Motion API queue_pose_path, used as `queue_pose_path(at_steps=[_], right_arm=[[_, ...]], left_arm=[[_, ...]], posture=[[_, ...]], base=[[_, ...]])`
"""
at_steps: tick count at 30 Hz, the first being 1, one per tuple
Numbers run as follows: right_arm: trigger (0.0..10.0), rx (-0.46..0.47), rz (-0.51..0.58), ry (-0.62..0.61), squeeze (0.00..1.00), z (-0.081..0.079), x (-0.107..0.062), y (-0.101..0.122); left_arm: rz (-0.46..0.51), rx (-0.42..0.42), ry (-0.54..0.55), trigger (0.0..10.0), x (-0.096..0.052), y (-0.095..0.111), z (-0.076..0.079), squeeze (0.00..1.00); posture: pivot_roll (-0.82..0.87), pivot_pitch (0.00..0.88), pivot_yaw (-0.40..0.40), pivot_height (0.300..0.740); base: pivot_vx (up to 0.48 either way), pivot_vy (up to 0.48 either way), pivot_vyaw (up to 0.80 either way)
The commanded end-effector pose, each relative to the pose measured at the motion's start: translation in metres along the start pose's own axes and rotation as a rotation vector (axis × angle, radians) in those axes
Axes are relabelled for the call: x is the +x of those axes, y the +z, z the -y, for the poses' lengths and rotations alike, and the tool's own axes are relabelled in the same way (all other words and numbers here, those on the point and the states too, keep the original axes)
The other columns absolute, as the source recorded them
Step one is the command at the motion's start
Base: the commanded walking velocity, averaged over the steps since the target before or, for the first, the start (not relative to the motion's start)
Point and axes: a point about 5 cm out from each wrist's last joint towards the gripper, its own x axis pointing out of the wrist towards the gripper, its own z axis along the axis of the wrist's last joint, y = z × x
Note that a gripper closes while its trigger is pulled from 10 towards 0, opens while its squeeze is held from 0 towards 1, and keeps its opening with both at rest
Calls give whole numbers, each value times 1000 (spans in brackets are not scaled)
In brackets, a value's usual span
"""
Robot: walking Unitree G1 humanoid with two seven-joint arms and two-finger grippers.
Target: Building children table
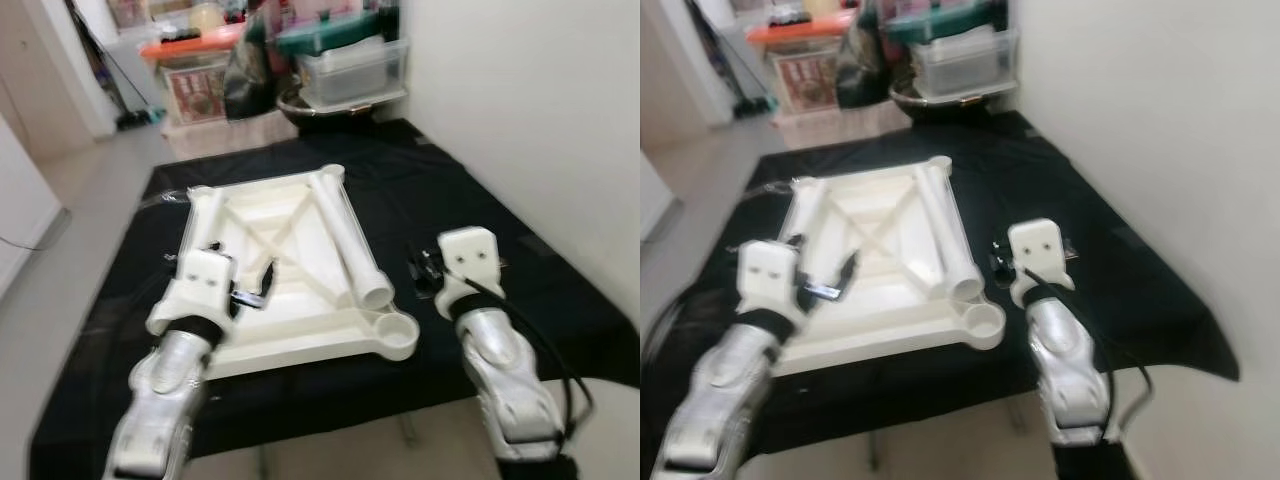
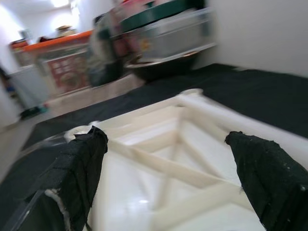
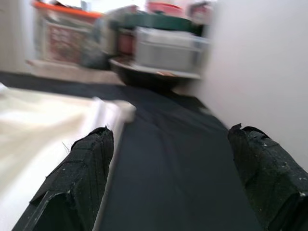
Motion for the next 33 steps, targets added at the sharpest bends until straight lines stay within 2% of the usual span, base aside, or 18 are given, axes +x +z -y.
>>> queue_pose_path(at_steps=[1, 3, 6, 11, 12, 13, 16, 17, 20, 22, 23, 26, 29, 33], right_arm=[[10000, 39, -19, 43, 0, -10, 4, -1], [10000, 43, -22, 42, 0, -10, 4, -1], [10000, 113, -57, 60, 0, -12, 10, 1], [10000, 145, -117, 87, 0, -15, 14, 2], [10000, 169, -164, 130, 0, -17, 15, 1], [10000, 169, -164, 130, 0, -17, 15, 1], [10000, 218, -299, 254, 0, -24, 17, 1], [10000, 260, -334, 288, 0, -25, 17, 3], [10000, 328, -372, 349, 0, -26, 17, 9], [10000, 328, -372, 349, 0, -26, 17, 9], [10000, 368, -401, 398, 0, -26, 17, 14], [10000, 346, -449, 467, 0, -23, 17, 20], [10000, 220, -528, 452, 0, -7, 19, 10], [10000, 155, -579, 432, 0, 1, 19, 2]], left_arm=[[-34, 6, 41, 10000, -3, -8, -8, 0], [-36, 1, 43, 10000, -3, -8, -7, 0], [-56, 22, 62, 10000, -3, -12, -8, 0], [-81, 36, 82, 10000, -6, -18, -12, 0], [-104, 36, 95, 10000, -8, -21, -13, 0], [-104, 36, 95, 10000, -8, -21, -13, 0], [-127, 47, 89, 10000, -12, -26, -10, 0], [-127, 50, 92, 10000, -11, -26, -10, 0], [-128, 52, 100, 10000, -10, -26, -11, 0], [-128, 52, 100, 10000, -10, -26, -11, 0], [-131, 57, 107, 10000, -9, -27, -12, 0], [-135, 60, 114, 10000, -8, -29, -13, 0], [-136, 62, 122, 10000, -8, -29, -12, 0], [-131, 65, 132, 10000, -8, -29, -13, 0]], posture=[[5, 0, 40, 740], [5, 0, 40, 740], [7, 0, 39, 740], [11, 0, 36, 740], [12, 0, 33, 740], [12, 0, 33, 740], [11, 0, 26, 740], [11, 0, 22, 740], [4, 0, 19, 740], [4, 0, 19, 740], [1, 0, 17, 740], [-5, 0, 10, 740], [-2, 0, 0, 740], [2, 0, -8, 740]], base=[[330, 0, 0], [165, 0, 0], [0, 0, 0], [0, 0, 0], [0, 0, 0], [0, 0, 0], [0, 0, 0], [0, 0, 0], [0, 0, 0], [0, 0, 0], [0, 0, 0], [0, 0, 0], [0, 0, 0], [0, 0, 0]])
